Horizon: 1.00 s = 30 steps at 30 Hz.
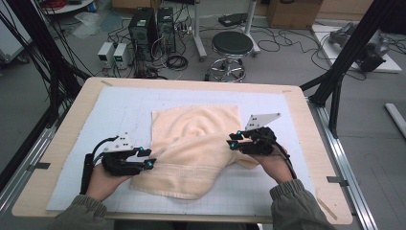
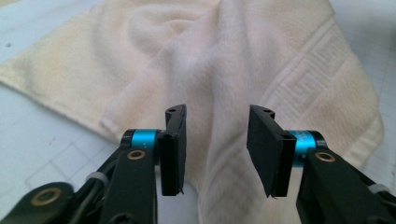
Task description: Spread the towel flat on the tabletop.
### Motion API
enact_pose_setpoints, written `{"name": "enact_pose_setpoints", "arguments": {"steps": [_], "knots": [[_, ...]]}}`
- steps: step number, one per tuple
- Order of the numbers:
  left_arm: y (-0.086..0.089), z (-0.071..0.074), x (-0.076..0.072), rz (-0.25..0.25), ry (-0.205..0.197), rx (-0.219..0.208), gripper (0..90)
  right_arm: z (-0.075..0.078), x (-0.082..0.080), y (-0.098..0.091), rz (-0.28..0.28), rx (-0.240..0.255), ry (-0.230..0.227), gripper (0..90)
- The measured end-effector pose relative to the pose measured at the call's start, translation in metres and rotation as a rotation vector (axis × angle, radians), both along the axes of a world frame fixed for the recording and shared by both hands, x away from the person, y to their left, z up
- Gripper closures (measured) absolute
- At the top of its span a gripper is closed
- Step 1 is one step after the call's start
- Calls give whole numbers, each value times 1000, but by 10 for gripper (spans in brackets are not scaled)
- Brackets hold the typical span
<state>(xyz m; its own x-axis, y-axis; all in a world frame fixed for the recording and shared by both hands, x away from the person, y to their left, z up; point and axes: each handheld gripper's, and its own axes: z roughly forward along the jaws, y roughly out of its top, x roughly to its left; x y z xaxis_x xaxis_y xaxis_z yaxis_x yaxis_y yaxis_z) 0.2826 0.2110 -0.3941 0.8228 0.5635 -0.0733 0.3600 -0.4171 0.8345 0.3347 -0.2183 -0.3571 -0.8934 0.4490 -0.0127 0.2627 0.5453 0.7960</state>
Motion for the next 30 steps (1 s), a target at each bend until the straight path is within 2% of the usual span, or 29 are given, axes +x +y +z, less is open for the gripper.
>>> {"name": "enact_pose_setpoints", "arguments": {"steps": [2, 4, 6, 10, 13, 14, 15, 17, 20, 21, 25, 30], "knots": [[6, -4, -3, -8, 16, 12, 671, -2, -15, 4, 44, 0, -48, 688], [8, -9, -6, -17, 34, 12, 725, -11, -22, 7, 64, -24, -27, 685], [5, -13, -6, -27, 44, 14, 739, -25, -25, 8, 64, -39, -4, 679], [-9, -22, 0, -59, 67, 32, 718, -48, -19, 12, 46, -33, 41, 641], [-26, -29, 8, -70, 83, 50, 705, -59, -11, 23, 45, -46, 48, 628], [-32, -31, 10, -69, 90, 56, 709, -63, -8, 27, 46, -56, 50, 633], [-39, -34, 14, -81, 88, 83, 722, -67, -5, 31, 45, -63, 58, 646], [-47, -37, 16, -84, 89, 109, 786, -73, 0, 37, 39, -60, 49, 708], [-51, -36, 15, -67, 84, 114, 829, -72, 3, 36, 36, -68, 43, 846], [-49, -34, 14, -63, 79, 113, 833, -71, 3, 34, 42, -63, 45, 860], [-41, -24, 6, -54, 49, 97, 845, -62, -4, 28, 61, -58, 46, 885], [-27, -1, -11, -43, 0, 51, 848, -41, -20, 15, 87, -35, 15, 891]]}}
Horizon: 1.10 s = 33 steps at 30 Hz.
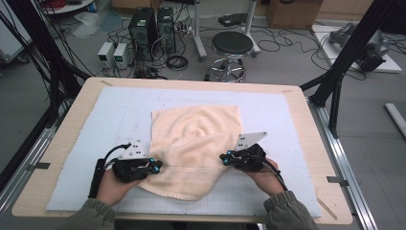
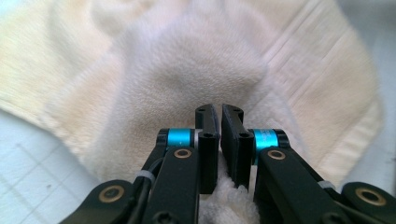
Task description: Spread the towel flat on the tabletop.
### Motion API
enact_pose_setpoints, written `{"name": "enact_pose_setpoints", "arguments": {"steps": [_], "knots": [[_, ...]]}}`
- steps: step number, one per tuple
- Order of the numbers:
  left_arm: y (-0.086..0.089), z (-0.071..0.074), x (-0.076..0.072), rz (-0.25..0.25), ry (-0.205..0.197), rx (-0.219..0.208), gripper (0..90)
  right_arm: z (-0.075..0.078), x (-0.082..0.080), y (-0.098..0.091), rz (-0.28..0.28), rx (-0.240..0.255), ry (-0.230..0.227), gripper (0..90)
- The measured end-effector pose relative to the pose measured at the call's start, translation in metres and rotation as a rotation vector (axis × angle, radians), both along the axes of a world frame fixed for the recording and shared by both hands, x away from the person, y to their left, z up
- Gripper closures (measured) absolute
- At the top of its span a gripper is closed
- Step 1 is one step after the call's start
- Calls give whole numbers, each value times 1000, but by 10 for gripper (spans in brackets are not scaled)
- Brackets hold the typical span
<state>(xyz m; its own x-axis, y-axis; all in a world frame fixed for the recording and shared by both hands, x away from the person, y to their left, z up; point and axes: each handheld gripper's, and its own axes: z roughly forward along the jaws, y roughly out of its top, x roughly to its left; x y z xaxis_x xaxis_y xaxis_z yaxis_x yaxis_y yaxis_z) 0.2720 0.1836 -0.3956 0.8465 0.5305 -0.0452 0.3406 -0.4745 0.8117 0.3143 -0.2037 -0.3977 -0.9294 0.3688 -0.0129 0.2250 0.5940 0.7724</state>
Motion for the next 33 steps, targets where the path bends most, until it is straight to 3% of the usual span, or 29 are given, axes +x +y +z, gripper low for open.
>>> {"name": "enact_pose_setpoints", "arguments": {"steps": [6, 10, 15, 18, 21, 25, 26, 29, 33], "knots": [[8, 24, -14, -5, -47, -45, 848, 35, -20, -14, 15, 34, -64, 894], [5, 24, -14, -16, -51, -32, 846, 48, -18, -14, 3, 36, -95, 894], [8, 5, -3, 42, -20, -11, 844, 29, -5, -9, 1, 18, -47, 881], [12, -7, 6, 85, 2, 1, 845, 16, -1, -12, -5, 39, 0, 757], [12, -14, 13, 109, 13, 20, 845, 9, -7, -15, 4, 47, -3, 667], [11, -18, 16, 103, 16, 30, 831, -1, -17, -15, 42, 7, -27, 578], [11, -20, 17, 92, 25, 28, 807, -6, -17, -14, 46, -10, -29, 559], [9, -27, 18, 55, 60, 40, 617, -20, -15, -8, 57, -36, -9, 527], [4, -38, 19, 18, 85, 92, 563, -36, -9, 7, 85, -100, 1, 555]]}}
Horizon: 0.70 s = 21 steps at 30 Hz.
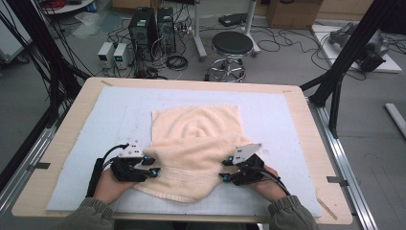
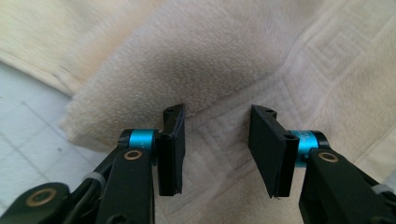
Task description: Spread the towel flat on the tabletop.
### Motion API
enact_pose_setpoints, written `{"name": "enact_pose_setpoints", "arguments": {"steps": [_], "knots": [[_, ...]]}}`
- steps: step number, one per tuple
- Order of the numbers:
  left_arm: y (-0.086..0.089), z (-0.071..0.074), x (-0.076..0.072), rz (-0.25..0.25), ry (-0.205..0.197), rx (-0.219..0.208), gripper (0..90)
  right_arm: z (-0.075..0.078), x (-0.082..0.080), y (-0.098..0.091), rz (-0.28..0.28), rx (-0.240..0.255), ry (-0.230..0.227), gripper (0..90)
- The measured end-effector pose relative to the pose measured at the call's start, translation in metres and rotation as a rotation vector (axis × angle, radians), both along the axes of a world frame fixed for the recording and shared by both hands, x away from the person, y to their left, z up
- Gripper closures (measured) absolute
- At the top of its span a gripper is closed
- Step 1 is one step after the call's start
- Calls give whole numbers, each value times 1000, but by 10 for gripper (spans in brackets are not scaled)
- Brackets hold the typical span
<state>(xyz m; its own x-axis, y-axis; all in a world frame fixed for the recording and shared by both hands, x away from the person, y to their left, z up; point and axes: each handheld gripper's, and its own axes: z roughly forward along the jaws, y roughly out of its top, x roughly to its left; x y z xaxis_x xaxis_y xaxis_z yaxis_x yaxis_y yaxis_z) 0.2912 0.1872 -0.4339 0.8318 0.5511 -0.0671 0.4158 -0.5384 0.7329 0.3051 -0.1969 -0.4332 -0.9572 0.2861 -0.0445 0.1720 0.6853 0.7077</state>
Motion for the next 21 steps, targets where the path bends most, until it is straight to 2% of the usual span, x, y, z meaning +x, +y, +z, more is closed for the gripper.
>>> {"name": "enact_pose_setpoints", "arguments": {"steps": [1, 2, 4, 6, 7, 9, 11, 15, 17, 21], "knots": [[-1, -2, 0, -7, 1, 10, 573, -3, 1, 4, 7, -5, -9, 585], [-2, -3, -1, -10, -27, 19, 583, -3, 2, 5, 5, 0, -9, 633], [-2, -3, -2, 3, -31, 21, 628, -3, 5, 4, -6, 12, 28, 727], [-2, -3, -3, 2, -31, 23, 712, -2, 5, 4, -3, 13, 45, 812], [-3, -2, -4, -1, -35, 27, 762, -2, 4, 4, 5, 7, 39, 827], [-6, 1, -8, -5, -50, 46, 816, 2, 2, 4, 3, 1, 39, 836], [-5, 6, -12, -7, -68, 43, 830, 7, -2, -1, 0, 20, 45, 837], [-1, 26, -20, -7, -106, -9, 848, 29, -13, -18, -20, 117, 37, 841], [0, 38, -23, -8, -128, -35, 849, 43, -17, -26, -21, 155, 13, 842], [-2, 62, -30, -14, -174, -59, 850, 70, -24, -29, -15, 174, -48, 842]]}}
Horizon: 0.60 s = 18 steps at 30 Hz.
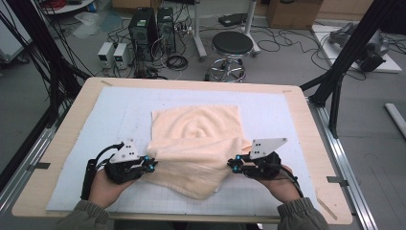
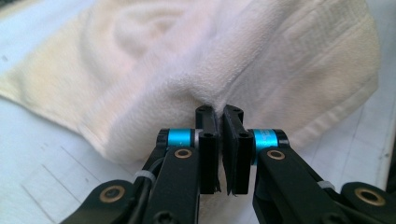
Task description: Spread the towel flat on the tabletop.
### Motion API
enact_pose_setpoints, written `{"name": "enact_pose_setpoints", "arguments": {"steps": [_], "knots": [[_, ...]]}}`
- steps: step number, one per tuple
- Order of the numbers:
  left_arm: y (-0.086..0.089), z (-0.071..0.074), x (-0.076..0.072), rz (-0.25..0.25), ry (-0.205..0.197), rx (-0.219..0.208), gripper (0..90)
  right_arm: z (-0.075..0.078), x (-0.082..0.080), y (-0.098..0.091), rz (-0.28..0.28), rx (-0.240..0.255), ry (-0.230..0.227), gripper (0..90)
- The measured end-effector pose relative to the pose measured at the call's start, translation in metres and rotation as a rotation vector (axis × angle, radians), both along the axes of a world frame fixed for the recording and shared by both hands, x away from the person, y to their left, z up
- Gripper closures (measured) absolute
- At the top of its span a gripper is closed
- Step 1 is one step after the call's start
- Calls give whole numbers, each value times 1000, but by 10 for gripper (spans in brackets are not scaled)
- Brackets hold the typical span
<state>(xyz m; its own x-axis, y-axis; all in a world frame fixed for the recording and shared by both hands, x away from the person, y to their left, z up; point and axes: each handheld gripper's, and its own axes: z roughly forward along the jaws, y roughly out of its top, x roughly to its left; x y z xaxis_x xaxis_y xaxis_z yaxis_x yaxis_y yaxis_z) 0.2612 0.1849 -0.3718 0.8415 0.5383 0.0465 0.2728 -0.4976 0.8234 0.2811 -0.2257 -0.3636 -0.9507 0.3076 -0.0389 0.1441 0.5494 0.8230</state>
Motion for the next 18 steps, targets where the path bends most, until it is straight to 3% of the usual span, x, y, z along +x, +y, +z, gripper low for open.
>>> {"name": "enact_pose_setpoints", "arguments": {"steps": [4, 6, 8, 11, 13, 14, 16, 18], "knots": [[2, 19, -16, -39, -15, -14, 851, 22, -11, -1, 36, 23, -15, 842], [6, 28, -31, -71, -19, -33, 850, 33, -21, -3, 69, 28, -10, 842], [10, 35, -48, -124, -10, -62, 849, 42, -34, -7, 117, 64, 12, 831], [15, 37, -61, -178, -8, -82, 752, 50, -44, -12, 162, 101, 37, 720], [16, 32, -57, -157, -7, -74, 651, 49, -43, -12, 148, 88, 29, 688], [17, 27, -53, -140, 7, -83, 642, 44, -40, -10, 130, 75, 34, 677], [17, 13, -42, -124, 28, -93, 637, 27, -29, -5, 107, 38, 49, 658], [14, -6, -30, -113, 59, -78, 613, 10, -21, 0, 96, 7, 61, 637]]}}
